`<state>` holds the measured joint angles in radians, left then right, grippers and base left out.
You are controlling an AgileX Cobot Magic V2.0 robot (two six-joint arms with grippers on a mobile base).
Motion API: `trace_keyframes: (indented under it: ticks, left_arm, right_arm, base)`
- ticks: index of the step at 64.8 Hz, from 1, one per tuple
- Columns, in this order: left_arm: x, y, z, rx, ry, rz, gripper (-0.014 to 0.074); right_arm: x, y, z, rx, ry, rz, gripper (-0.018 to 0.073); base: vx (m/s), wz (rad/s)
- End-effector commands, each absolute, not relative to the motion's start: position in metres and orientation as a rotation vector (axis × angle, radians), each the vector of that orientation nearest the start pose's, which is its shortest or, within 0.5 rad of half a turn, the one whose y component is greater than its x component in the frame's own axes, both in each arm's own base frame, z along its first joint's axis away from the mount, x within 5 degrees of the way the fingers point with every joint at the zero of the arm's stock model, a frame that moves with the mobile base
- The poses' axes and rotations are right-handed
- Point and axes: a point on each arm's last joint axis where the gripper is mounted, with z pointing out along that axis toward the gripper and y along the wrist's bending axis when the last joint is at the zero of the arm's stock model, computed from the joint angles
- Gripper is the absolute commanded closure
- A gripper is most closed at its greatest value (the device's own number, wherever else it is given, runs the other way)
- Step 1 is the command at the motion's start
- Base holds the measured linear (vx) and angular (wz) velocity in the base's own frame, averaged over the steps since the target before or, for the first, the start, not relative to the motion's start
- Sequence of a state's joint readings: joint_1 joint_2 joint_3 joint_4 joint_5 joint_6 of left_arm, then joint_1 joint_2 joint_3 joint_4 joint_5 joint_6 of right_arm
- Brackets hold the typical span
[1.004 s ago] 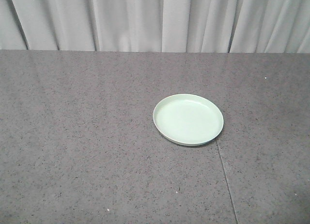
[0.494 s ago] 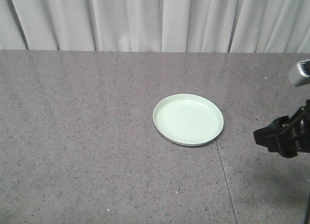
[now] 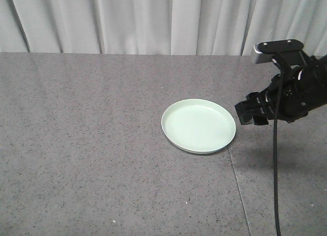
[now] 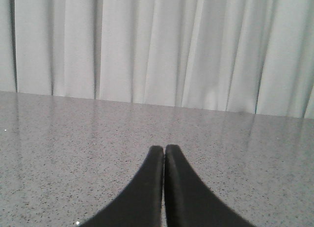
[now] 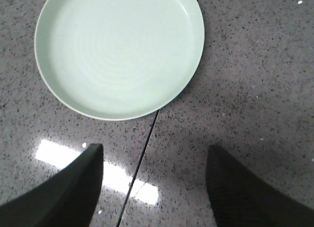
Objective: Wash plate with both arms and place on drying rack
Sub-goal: 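Move the right gripper open toward the rim of the pale green plate, then lower the right gripper and close it on the plate rim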
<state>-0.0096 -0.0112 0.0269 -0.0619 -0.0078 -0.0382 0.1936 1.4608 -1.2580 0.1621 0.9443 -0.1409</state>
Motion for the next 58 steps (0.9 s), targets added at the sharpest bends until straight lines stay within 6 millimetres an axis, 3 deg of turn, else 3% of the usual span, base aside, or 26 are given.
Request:
trace_keyframes:
  ticks: [1, 28, 58]
  left_arm:
    - [0.053, 0.000, 0.222, -0.073, 1.374, -0.108, 0.0603]
    - [0.053, 0.000, 0.222, -0.073, 1.374, -0.108, 0.0603]
    - [0.053, 0.000, 0.222, -0.073, 1.374, -0.108, 0.0603]
  right_arm:
    - [0.311, 0.073, 0.338, -0.324, 2.534, 0.222, 0.0136]
    - [0.371, 0.081, 0.301, -0.317, 2.658, 0.153, 0.0149]
    - [0.400, 0.084, 0.261, -0.314, 2.697, 0.114, 0.0160]
  base:
    - [0.00, 0.00]
    - [0.00, 0.00]
    - [0.00, 0.00]
